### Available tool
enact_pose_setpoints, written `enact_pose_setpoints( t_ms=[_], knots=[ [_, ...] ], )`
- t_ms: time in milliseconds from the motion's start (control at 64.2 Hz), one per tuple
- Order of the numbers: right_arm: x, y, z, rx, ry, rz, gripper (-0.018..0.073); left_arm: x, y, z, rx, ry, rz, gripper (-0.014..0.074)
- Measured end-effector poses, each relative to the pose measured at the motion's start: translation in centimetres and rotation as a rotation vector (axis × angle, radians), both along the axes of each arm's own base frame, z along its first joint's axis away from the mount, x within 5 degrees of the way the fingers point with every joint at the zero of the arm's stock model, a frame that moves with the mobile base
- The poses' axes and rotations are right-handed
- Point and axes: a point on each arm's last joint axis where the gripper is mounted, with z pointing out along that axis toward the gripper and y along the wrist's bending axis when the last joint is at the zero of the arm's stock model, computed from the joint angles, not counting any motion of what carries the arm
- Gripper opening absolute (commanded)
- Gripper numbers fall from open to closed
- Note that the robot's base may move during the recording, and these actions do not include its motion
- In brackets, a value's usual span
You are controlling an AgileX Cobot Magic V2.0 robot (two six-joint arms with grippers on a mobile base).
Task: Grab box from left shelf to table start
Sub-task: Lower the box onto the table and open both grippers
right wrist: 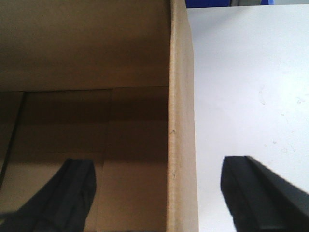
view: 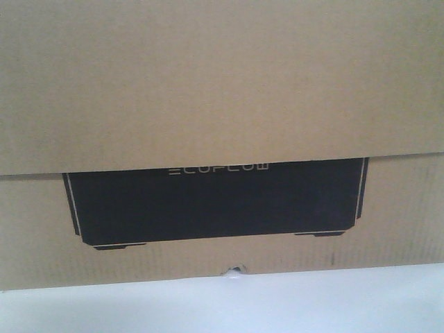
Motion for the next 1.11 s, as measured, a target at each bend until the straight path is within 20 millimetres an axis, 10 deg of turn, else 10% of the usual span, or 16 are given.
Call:
enact_pose_setpoints(
  t_ms=[125,218,265,779,1106],
  knots=[
    [-0.5,0.0,0.8,0.001,-0.024,0.001,0.0485,-0.4,0.1,0.4,-0.005,-0.015,0.000,0.0174],
    [-1.8,0.0,2.6,0.001,-0.075,0.005,0.0139,-1.6,0.5,1.4,-0.017,-0.055,0.000,-0.0126],
    [-2.3,0.0,3.2,0.001,-0.092,0.007,0.0031,-2.2,0.7,1.8,-0.021,-0.070,0.000,-0.0074],
    [-4.0,0.0,3.6,0.024,-0.160,0.003,0.0051,-3.7,1.2,2.2,-0.052,-0.223,0.002,-0.0093],
    [-12.9,-0.9,-3.0,0.015,-0.462,-0.057,0.0051,-12.4,3.8,-6.4,-0.142,-0.479,0.002,-0.0093]
  ],
)
